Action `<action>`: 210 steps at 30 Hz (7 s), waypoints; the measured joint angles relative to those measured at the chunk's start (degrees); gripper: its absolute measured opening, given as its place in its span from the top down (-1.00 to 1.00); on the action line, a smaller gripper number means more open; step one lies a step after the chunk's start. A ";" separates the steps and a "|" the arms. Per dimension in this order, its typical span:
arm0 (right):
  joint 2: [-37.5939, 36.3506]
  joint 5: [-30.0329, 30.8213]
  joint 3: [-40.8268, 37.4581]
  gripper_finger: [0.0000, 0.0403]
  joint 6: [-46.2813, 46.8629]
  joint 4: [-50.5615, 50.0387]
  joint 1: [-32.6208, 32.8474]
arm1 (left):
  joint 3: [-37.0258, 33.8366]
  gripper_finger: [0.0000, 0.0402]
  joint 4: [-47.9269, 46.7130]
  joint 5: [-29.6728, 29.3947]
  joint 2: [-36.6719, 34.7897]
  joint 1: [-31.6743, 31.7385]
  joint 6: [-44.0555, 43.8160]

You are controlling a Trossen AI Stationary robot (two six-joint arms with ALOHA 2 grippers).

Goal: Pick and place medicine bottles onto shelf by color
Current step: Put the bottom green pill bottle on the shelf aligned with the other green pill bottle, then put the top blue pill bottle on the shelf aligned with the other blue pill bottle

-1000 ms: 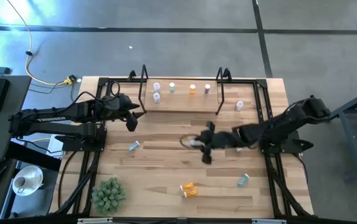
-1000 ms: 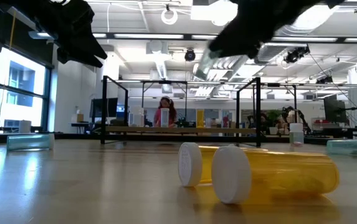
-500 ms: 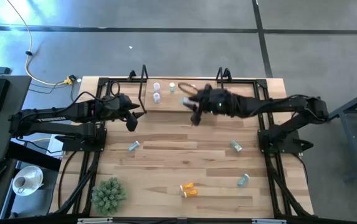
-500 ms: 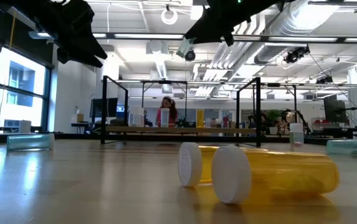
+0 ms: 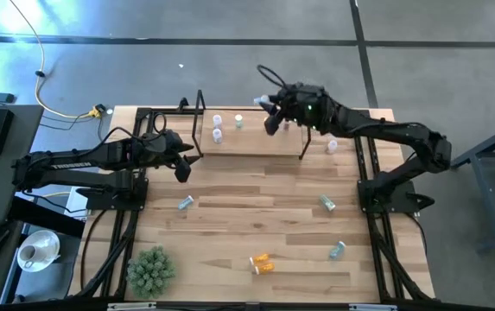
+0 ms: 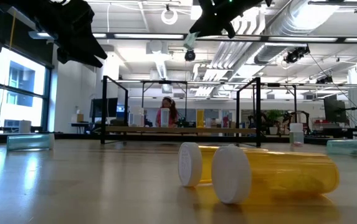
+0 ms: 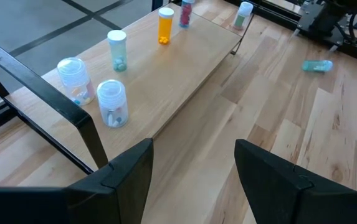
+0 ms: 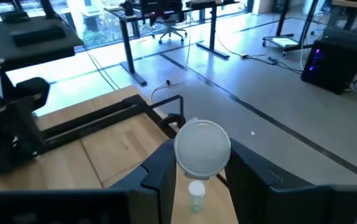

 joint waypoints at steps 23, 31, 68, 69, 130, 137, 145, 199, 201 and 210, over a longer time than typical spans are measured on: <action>21.26 -12.41 15.70 0.48 -5.54 -20.02 -1.42 | 0.00 -0.06 -0.15 0.48 0.00 -0.02 0.00; 26.77 -13.68 15.70 0.48 -6.51 -17.62 -1.31 | 0.00 -0.06 -0.15 0.48 -0.02 -0.02 0.00; 35.52 -14.99 15.70 0.48 -6.60 -9.96 -3.13 | 0.00 -0.06 -0.15 0.68 0.00 -0.02 0.00; 35.52 -14.92 15.70 0.48 -6.62 -10.02 -3.13 | 0.00 -0.06 -0.15 0.68 0.00 -0.02 -0.02; 16.07 -23.02 15.68 0.18 -10.05 -31.16 1.43 | 0.00 -0.06 -2.90 10.02 -0.02 -1.43 -2.35; 12.19 -23.09 15.68 0.18 -10.03 -36.42 4.36 | -0.02 -0.06 -9.99 7.61 1.82 -7.41 -8.47; 11.69 -22.73 15.68 0.18 -9.86 -37.80 4.78 | -0.02 -0.06 -11.97 6.93 10.08 -15.40 -19.22; 5.06 -23.32 15.66 0.18 -6.44 -43.60 4.78 | 0.00 0.64 -15.40 4.15 37.77 -28.96 -36.42; 3.67 -23.65 15.66 0.18 -5.91 -45.39 4.82 | 0.00 0.63 -13.52 3.83 37.77 -28.96 -35.76; -0.37 -25.13 15.66 0.18 -7.02 -53.64 9.78 | 0.00 0.56 5.57 3.73 37.79 -28.37 -25.11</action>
